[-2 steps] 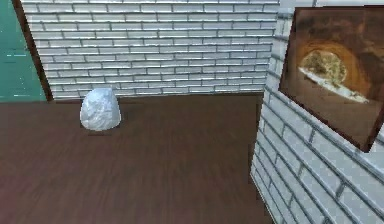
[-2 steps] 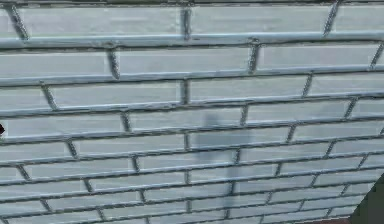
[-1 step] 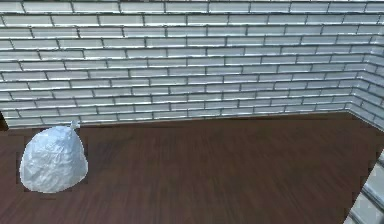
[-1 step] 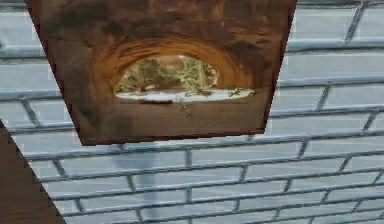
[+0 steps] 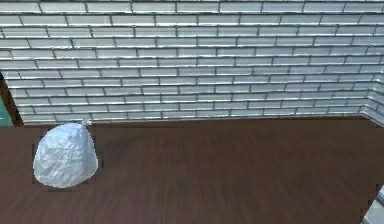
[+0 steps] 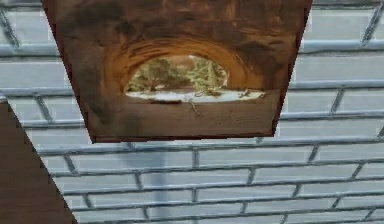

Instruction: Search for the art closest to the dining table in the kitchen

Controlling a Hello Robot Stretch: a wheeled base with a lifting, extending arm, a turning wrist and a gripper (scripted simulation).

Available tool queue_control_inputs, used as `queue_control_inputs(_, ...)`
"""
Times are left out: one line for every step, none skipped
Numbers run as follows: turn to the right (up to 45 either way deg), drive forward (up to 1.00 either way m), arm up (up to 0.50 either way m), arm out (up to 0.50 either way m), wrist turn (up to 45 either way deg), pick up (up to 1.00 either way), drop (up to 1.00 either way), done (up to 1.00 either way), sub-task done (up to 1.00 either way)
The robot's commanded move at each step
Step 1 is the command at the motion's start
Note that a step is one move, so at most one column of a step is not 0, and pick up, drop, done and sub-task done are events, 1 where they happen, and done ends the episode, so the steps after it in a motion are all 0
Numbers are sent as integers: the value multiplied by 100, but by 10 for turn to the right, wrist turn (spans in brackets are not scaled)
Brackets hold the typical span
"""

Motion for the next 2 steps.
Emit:
queue_control_inputs(-30, 0, 0, 0, 0, 0, 0, 0, 0)
queue_control_inputs(0, 80, 0, 0, 0, 0, 0, 0, 0)
